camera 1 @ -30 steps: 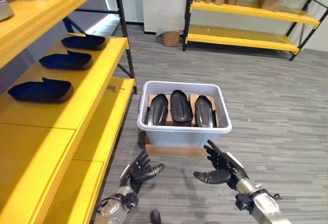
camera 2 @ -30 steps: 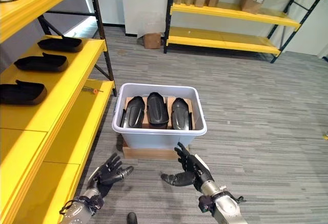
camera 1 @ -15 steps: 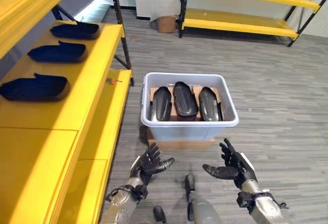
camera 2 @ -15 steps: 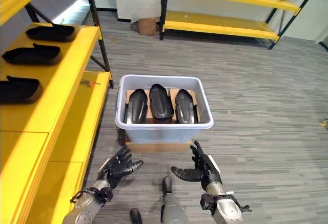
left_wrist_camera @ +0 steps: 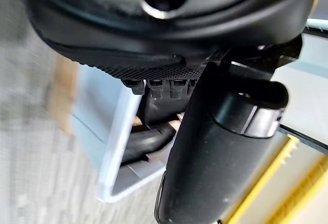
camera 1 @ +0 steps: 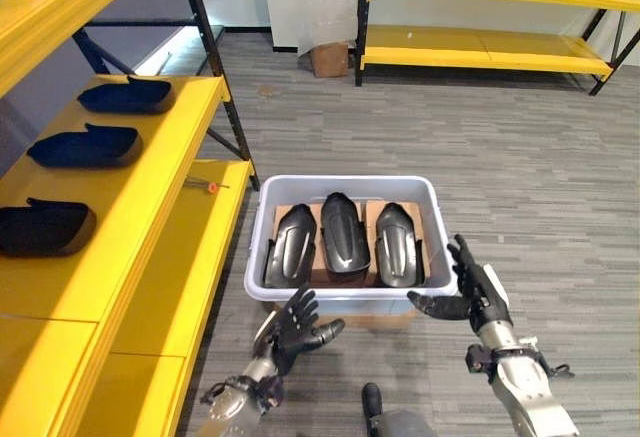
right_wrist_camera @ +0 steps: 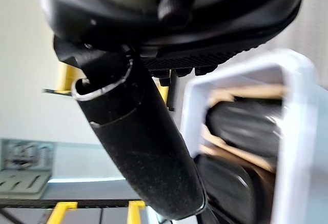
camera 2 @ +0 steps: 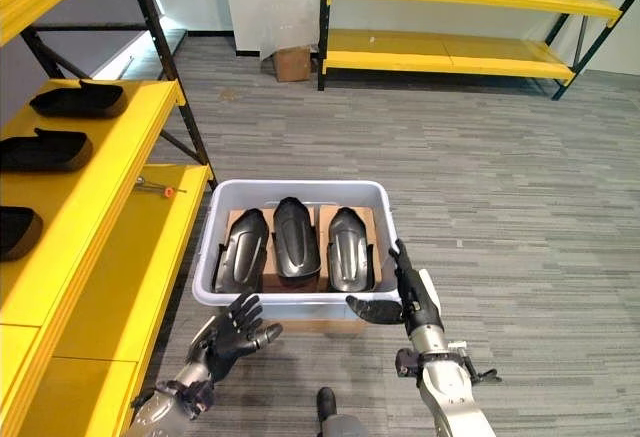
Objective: Move parts from the plastic box to the shelf.
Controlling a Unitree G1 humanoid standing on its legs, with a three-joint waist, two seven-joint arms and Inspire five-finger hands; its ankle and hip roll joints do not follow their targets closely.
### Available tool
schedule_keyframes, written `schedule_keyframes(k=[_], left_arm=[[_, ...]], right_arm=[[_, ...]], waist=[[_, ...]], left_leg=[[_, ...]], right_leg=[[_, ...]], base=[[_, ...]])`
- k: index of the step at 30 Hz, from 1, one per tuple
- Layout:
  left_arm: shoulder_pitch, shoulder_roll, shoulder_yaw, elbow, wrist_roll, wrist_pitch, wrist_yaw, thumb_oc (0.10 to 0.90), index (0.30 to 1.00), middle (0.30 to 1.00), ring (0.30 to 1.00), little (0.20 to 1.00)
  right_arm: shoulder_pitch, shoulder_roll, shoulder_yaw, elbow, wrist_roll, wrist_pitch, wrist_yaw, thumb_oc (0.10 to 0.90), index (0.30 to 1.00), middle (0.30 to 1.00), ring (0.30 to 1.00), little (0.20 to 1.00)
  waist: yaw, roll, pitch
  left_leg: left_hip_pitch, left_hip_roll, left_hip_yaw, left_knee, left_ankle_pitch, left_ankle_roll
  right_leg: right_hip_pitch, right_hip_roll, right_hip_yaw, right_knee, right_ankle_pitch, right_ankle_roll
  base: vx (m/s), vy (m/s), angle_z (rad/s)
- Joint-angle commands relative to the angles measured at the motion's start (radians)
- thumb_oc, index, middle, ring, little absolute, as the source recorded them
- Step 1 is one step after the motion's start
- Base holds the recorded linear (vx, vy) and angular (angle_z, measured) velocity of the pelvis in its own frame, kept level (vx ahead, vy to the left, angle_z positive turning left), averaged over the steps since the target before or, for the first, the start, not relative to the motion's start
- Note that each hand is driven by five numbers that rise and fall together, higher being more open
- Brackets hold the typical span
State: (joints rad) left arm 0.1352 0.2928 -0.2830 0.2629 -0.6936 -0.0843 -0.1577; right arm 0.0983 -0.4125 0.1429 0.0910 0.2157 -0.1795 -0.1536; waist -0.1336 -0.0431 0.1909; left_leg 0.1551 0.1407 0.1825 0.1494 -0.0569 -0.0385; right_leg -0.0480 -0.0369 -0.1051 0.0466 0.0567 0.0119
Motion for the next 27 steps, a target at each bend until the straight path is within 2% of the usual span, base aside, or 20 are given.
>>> schedule_keyframes(k=[1, 4, 5, 7, 8, 9, 10, 11, 14, 15, 18, 20, 22, 23, 27], left_arm=[[-0.008, -0.004, -0.004, -0.072, 0.009, -0.118, -0.002, 0.900, 1.000, 1.000, 1.000, 1.000], [-0.011, -0.005, -0.002, -0.068, 0.023, -0.151, -0.003, 0.900, 1.000, 1.000, 1.000, 1.000], [-0.013, -0.007, -0.001, -0.080, -0.052, -0.146, -0.129, 0.900, 1.000, 1.000, 1.000, 1.000], [-0.012, -0.002, -0.009, -0.113, -0.083, -0.146, -0.183, 0.900, 1.000, 1.000, 1.000, 1.000], [-0.012, -0.002, -0.009, -0.115, -0.085, -0.147, -0.184, 0.900, 1.000, 1.000, 1.000, 1.000], [-0.017, -0.001, -0.016, -0.117, -0.093, -0.171, -0.175, 0.900, 1.000, 1.000, 1.000, 1.000], [-0.027, 0.006, -0.020, -0.119, -0.107, -0.229, -0.147, 0.900, 1.000, 1.000, 1.000, 1.000], [-0.035, 0.012, -0.019, -0.128, -0.126, -0.248, -0.132, 0.900, 1.000, 1.000, 1.000, 1.000], [-0.035, 0.017, -0.009, -0.131, -0.151, -0.268, -0.129, 0.900, 1.000, 1.000, 1.000, 1.000], [-0.021, 0.018, 0.000, -0.138, -0.149, -0.274, -0.121, 0.900, 1.000, 1.000, 1.000, 1.000], [0.005, 0.026, 0.028, -0.146, -0.125, -0.301, -0.105, 0.900, 1.000, 1.000, 1.000, 1.000], [0.016, 0.031, 0.051, -0.146, -0.111, -0.339, -0.111, 0.900, 1.000, 1.000, 1.000, 1.000], [0.021, 0.030, 0.071, -0.148, -0.117, -0.341, -0.113, 0.900, 1.000, 1.000, 1.000, 1.000], [0.022, 0.028, 0.099, -0.130, -0.124, -0.337, -0.115, 0.900, 1.000, 1.000, 1.000, 1.000], [0.000, 0.048, 0.102, -0.133, 0.041, -0.379, -0.028, 0.900, 1.000, 1.000, 1.000, 1.000]], right_arm=[[-0.014, -0.048, -0.030, -0.053, -0.086, -0.124, -0.084, 0.900, 1.000, 1.000, 1.000, 1.000], [-0.005, -0.056, -0.042, -0.040, -0.066, -0.086, -0.123, 0.900, 1.000, 1.000, 1.000, 1.000], [0.005, -0.051, -0.067, -0.008, 0.002, -0.059, -0.105, 0.900, 1.000, 1.000, 1.000, 1.000], [0.011, -0.050, -0.084, 0.003, -0.008, -0.083, -0.110, 0.900, 1.000, 1.000, 1.000, 1.000], [0.011, -0.051, -0.084, 0.004, -0.008, -0.085, -0.108, 0.900, 1.000, 1.000, 1.000, 1.000], [0.004, -0.047, -0.079, 0.006, -0.015, -0.093, -0.104, 0.900, 1.000, 1.000, 1.000, 1.000], [-0.005, -0.045, -0.074, -0.009, -0.036, -0.076, -0.106, 0.900, 1.000, 1.000, 1.000, 1.000], [-0.007, -0.044, -0.072, -0.022, -0.045, -0.058, -0.104, 0.900, 1.000, 1.000, 1.000, 1.000], [-0.003, -0.045, -0.062, -0.028, -0.059, -0.053, -0.089, 0.900, 1.000, 1.000, 1.000, 1.000], [0.008, -0.050, -0.054, -0.035, -0.064, -0.054, -0.079, 0.900, 1.000, 1.000, 1.000, 1.000], [0.024, -0.062, -0.045, -0.042, -0.061, -0.069, -0.057, 0.900, 1.000, 1.000, 1.000, 1.000], [0.023, -0.069, -0.044, -0.041, -0.052, -0.070, -0.042, 0.900, 1.000, 1.000, 1.000, 1.000], [0.031, -0.070, -0.048, -0.043, -0.026, -0.061, -0.034, 0.900, 1.000, 1.000, 1.000, 1.000], [0.043, -0.067, -0.056, -0.049, -0.021, -0.072, 0.013, 0.900, 1.000, 1.000, 1.000, 1.000], [0.010, -0.079, -0.041, -0.068, -0.135, -0.054, -0.024, 0.900, 1.000, 1.000, 1.000, 1.000]], waist=[[0.002, 0.003, -0.074], [-0.001, 0.002, -0.079], [-0.006, 0.006, -0.077], [-0.003, 0.014, -0.069], [-0.003, 0.015, -0.067], [-0.001, 0.019, -0.059], [-0.003, 0.026, -0.051], [-0.003, 0.030, -0.046], [0.009, 0.032, -0.039], [0.026, 0.032, -0.035], [0.057, 0.030, -0.033], [0.067, 0.025, -0.035], [0.071, 0.022, -0.037], [0.073, 0.021, -0.048], [0.082, 0.017, -0.060]], left_leg=[[-0.059, 0.049, 0.000, 0.070, 0.145, -0.022], [-0.097, 0.058, 0.022, 0.172, 0.173, -0.031], [-0.113, 0.050, 0.048, 0.228, 0.164, -0.032], [-0.164, 0.007, 0.031, 0.247, 0.149, -0.013], [-0.166, 0.004, 0.030, 0.247, 0.147, -0.011], [-0.182, -0.023, 0.031, 0.218, 0.137, 0.002], [-0.203, -0.036, 0.058, 0.164, 0.132, 0.007], [-0.216, -0.043, 0.076, 0.118, 0.137, 0.006], [-0.250, -0.073, 0.075, 0.013, 0.147, 0.007], [-0.276, -0.089, 0.031, -0.065, 0.182, 0.000], [-0.332, -0.085, -0.039, -0.109, 0.246, -0.015], [-0.326, -0.088, -0.041, -0.128, 0.224, -0.007], [-0.323, -0.087, -0.038, -0.134, 0.218, -0.007], [-0.296, -0.087, -0.031, -0.152, 0.206, 0.000], [-0.245, -0.104, -0.050, -0.178, 0.184, 0.011]], right_leg=[[-0.066, -0.048, -0.031, 0.076, -0.006, 0.033], [-0.049, -0.040, -0.046, 0.064, -0.017, 0.012], [-0.032, -0.034, -0.058, 0.061, -0.032, -0.005], [-0.020, -0.024, -0.047, 0.067, -0.045, -0.011], [-0.018, -0.023, -0.045, 0.068, -0.046, -0.011], [-0.011, -0.017, -0.028, 0.070, -0.047, -0.008], [0.005, -0.013, -0.019, 0.065, -0.054, -0.002], [0.018, -0.011, -0.016, 0.058, -0.058, 0.001], [0.055, -0.005, 0.000, 0.028, -0.060, 0.009], [0.083, 0.005, 0.017, 0.008, -0.058, 0.015], [0.111, 0.020, 0.046, -0.009, -0.057, 0.012], [0.123, 0.016, 0.050, -0.011, -0.063, 0.012], [0.128, 0.013, 0.042, -0.012, -0.065, 0.013], [0.133, 0.010, 0.030, -0.009, -0.070, 0.016], [0.130, 0.001, 0.020, -0.024, -0.056, 0.025]], base=[[0.14, -0.224, 0.05], [0.10, -0.153, 0.05], [0.12, -0.152, 0.05], [0.11, -0.080, 0.03], [0.09, -0.005, 0.08], [0.11, 0.044, -0.11], [0.14, 0.082, -0.31], [0.14, 0.114, -0.39], [0.12, 0.094, -0.18], [0.12, 0.061, -0.17], [0.13, 0.046, -0.39], [0.10, 0.077, -0.44], [0.11, 0.093, -0.49], [0.16, 0.124, -0.22], [0.14, 0.113, -0.08]])
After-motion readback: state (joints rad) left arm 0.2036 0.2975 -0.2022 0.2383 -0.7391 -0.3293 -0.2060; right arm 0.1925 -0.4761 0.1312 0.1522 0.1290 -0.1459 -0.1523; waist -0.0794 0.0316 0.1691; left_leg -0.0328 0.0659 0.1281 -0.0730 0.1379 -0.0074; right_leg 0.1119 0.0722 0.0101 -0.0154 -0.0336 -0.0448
